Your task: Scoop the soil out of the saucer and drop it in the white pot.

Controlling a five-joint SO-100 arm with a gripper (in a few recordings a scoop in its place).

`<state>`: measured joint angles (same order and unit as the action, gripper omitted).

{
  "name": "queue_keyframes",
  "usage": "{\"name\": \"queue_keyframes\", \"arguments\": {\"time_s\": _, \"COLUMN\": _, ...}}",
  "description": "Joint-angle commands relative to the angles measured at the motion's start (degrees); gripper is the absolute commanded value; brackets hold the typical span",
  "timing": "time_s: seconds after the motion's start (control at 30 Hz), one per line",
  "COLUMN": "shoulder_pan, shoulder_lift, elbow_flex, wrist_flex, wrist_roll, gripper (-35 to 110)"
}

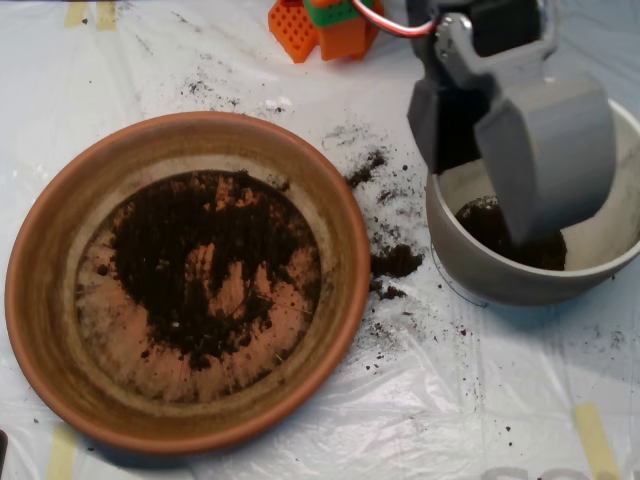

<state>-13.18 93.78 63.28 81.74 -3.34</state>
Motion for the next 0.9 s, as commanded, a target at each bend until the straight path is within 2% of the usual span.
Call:
{"name": "queue_keyframes", "arguments": {"time_s": 0.0, "shoulder_pan": 2.5, "shoulder_lift": 8.5, "elbow_flex": -0.2, "wrist_flex": -1.1, "wrist_roll": -1.1, "gripper": 40}}
{"name": "queue_keyframes", "arguments": {"time_s": 0.23, "shoulder_pan": 2.4, "shoulder_lift": 13.4, "elbow_flex": 5.2, "wrist_flex": -2.9, "wrist_roll": -0.7, "gripper": 41}}
{"name": "queue_keyframes", "arguments": {"time_s": 0.43, "shoulder_pan": 9.4, "shoulder_lift": 17.4, "elbow_flex": 12.6, "wrist_flex": -5.7, "wrist_roll": 1.3, "gripper": 44}}
{"name": "queue_keyframes", "arguments": {"time_s": 0.87, "shoulder_pan": 27.5, "shoulder_lift": 28.0, "elbow_flex": 51.7, "wrist_flex": -23.6, "wrist_roll": -0.3, "gripper": 46}}
